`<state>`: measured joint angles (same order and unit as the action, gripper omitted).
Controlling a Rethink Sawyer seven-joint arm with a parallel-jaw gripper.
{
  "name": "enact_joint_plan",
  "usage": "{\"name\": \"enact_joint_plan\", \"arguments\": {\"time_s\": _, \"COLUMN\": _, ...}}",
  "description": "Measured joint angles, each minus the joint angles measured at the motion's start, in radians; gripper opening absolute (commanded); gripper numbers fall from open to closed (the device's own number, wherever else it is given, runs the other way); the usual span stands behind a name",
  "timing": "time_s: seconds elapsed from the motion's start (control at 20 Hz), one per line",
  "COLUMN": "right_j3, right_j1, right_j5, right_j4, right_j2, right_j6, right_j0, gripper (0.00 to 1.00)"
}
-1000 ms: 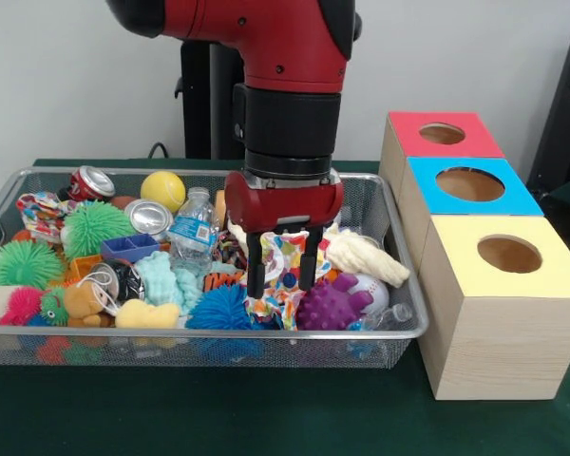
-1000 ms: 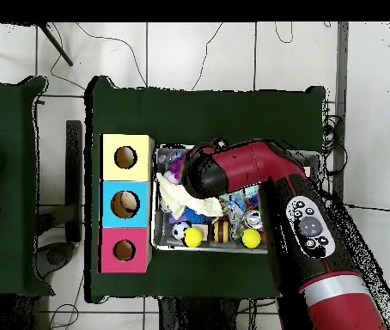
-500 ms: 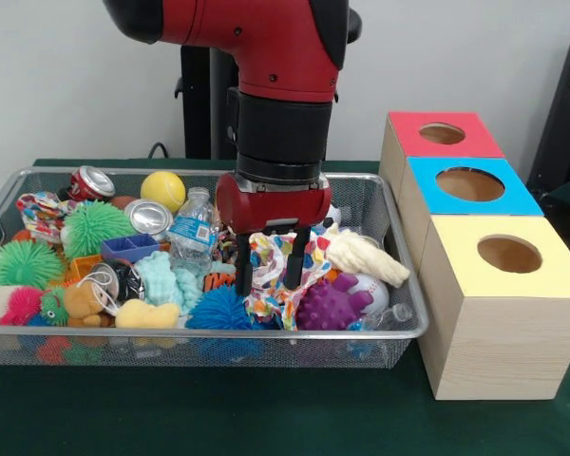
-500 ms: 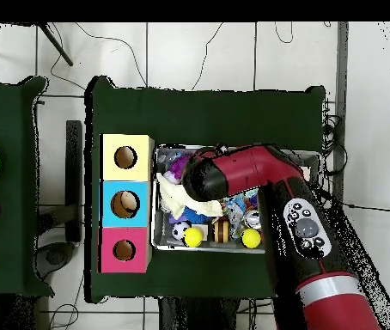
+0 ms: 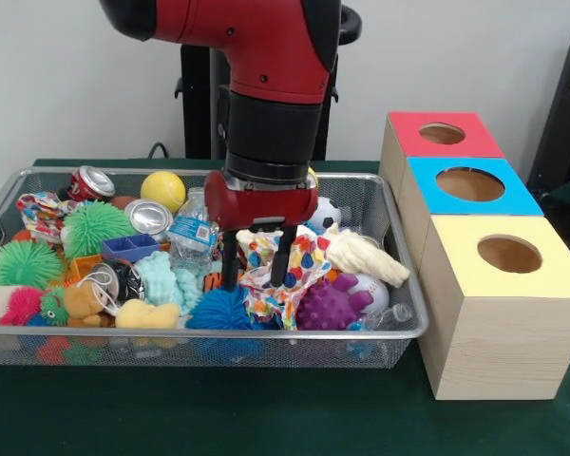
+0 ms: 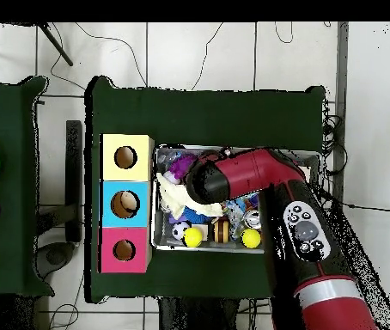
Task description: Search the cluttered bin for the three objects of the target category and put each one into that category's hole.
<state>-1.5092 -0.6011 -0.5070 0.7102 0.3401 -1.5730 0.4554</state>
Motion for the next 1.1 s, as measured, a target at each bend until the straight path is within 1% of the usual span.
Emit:
{"name": "enact_joint_plan", "arguments": {"time_s": 0.55, "right_j3": 0.0, "right_j1": 0.0, "right_j5": 0.0, "right_j4": -0.004, "right_j2": -0.029, "right_j6": 0.0, "right_j0": -0.003, "gripper": 1.0}}
{"name": "enact_joint_plan", "arguments": {"time_s": 1.1, "right_j3": -0.01, "right_j1": 0.001, "right_j5": 0.0, "right_j4": -0.044, "right_j2": -0.06, "right_j6": 0.0, "right_j0": -0.015, "gripper": 1.0}}
